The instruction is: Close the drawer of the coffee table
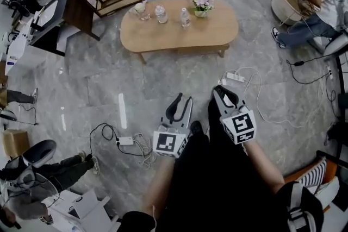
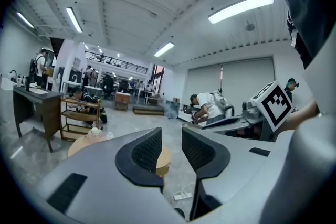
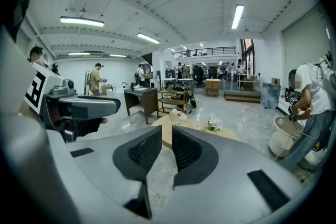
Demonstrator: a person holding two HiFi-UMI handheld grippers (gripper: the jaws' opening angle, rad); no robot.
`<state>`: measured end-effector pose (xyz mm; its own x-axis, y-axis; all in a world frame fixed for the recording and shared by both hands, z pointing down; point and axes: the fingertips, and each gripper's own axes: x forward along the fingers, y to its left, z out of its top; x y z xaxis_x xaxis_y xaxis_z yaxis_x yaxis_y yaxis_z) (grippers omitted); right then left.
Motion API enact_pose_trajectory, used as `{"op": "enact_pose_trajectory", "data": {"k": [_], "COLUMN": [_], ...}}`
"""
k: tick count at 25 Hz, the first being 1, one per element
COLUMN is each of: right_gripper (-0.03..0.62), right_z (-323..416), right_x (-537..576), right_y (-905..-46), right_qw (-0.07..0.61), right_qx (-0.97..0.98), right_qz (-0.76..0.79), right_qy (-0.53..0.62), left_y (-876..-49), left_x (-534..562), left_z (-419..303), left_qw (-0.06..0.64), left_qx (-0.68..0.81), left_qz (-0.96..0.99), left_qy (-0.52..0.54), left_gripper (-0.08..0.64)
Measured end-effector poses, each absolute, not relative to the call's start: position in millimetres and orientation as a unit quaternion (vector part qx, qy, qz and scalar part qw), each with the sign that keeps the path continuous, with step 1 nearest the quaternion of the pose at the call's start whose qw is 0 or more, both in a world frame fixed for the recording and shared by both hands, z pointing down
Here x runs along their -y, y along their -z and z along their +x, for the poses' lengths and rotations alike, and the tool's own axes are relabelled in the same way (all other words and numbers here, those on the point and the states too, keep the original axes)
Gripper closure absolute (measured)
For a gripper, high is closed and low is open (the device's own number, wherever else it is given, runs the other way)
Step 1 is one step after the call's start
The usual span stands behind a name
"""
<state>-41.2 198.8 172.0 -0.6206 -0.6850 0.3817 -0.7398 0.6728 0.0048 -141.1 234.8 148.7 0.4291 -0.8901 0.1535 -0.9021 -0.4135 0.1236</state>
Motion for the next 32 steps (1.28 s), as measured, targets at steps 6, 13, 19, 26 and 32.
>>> {"op": "enact_pose_trajectory", "data": {"k": [6,13,19,26,32], "right_gripper": [0.566,0.578,0.578,0.58,0.58], "right_z": [-37.1,-26.8,-17.4,3.1,15.4], "right_x": [-240.5,-261.6,-269.3,-278.9,-282.7], "right_y": [-129.4,-105.3,-93.7,-102.6,-101.0], "right_qw": [0.152,0.123,0.111,0.101,0.092], "right_qx": [0.9,0.9,0.899,0.895,0.893], "right_qz": [0.407,0.416,0.419,0.428,0.431], "right_qy": [-0.033,-0.044,-0.052,-0.075,-0.087], "left_y": [-127.1,-107.4,-96.7,-101.0,-103.5], "left_x": [-270.9,-286.1,-285.3,-290.9,-295.0], "left_z": [-144.2,-136.5,-127.7,-116.9,-107.6], "left_qw": [0.07,0.055,0.061,0.063,0.066], "left_qx": [0.518,0.499,0.478,0.468,0.464], "left_qz": [0.852,0.865,0.876,0.882,0.883], "left_qy": [-0.018,-0.003,0.002,-0.011,-0.019], "left_gripper": [0.484,0.54,0.546,0.546,0.546]}}
